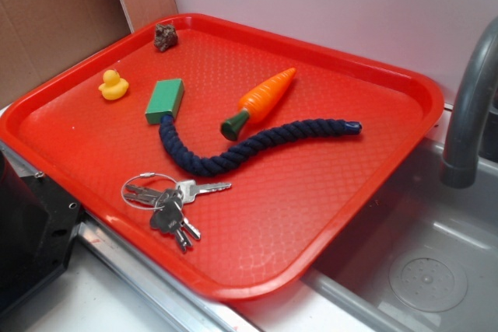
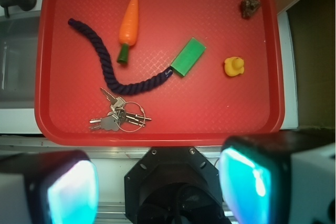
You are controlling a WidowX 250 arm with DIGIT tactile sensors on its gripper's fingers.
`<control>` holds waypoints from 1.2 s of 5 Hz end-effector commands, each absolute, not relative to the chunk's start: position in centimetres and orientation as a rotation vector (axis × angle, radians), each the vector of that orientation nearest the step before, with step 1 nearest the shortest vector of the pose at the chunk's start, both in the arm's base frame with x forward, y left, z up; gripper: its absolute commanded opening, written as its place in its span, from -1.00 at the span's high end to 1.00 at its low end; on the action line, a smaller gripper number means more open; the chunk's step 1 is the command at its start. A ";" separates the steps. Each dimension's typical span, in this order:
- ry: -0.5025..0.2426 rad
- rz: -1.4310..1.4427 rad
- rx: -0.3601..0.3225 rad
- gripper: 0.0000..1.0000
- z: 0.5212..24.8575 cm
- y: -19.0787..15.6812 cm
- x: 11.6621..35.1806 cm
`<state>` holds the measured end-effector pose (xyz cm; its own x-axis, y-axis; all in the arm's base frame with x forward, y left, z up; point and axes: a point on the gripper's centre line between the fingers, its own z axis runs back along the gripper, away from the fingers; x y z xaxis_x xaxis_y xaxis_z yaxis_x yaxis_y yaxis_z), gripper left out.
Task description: Grab the yellow duck.
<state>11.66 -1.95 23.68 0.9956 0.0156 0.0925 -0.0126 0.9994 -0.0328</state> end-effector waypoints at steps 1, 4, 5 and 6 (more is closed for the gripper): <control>-0.093 0.014 -0.032 -1.00 23.7 -1.9 11.7; -0.108 0.500 -0.024 -1.00 10.6 7.9 17.7; -0.150 0.487 0.025 -1.00 8.6 7.8 18.2; -0.141 0.535 0.131 -1.00 6.7 9.6 17.4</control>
<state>17.41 8.81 5.89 0.8615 0.4879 0.1406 -0.5017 0.8606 0.0876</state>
